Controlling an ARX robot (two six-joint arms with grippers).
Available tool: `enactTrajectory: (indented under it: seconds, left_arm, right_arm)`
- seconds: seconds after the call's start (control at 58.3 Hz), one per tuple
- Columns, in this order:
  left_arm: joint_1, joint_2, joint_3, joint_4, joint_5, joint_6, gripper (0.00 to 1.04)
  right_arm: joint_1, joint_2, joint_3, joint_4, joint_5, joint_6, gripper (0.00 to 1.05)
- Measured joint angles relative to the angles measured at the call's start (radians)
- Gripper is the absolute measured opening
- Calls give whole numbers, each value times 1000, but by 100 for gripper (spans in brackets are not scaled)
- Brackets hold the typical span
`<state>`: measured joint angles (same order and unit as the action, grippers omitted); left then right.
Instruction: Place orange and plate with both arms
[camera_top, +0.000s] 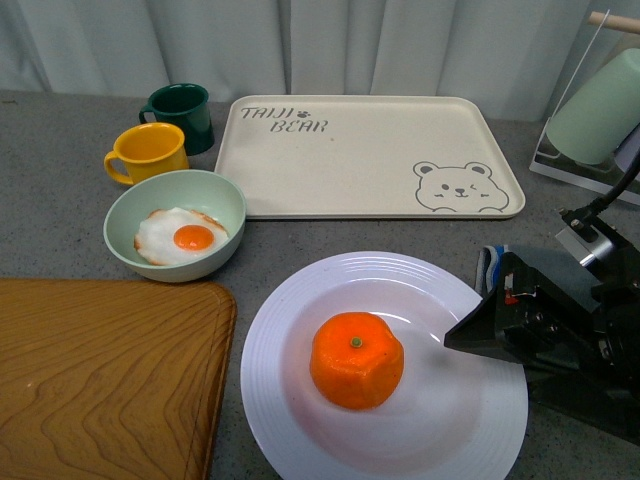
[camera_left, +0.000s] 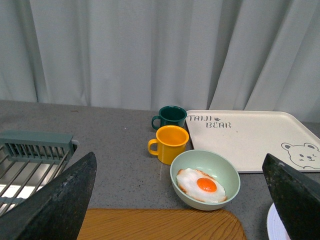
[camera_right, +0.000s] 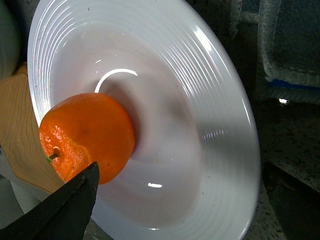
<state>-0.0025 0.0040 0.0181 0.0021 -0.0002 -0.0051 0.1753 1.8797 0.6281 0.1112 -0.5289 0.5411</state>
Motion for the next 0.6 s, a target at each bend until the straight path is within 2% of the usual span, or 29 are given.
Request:
enactTrajectory:
  seconds: [0.206, 0.601]
  left_arm:
    - [0, 0, 0, 0, 0, 0, 98]
    - [0, 0, 0, 0, 0, 0, 98]
  right_arm:
    - [19, 93, 45, 48, -13, 64, 94]
    - [19, 164, 120, -63, 18, 103, 31]
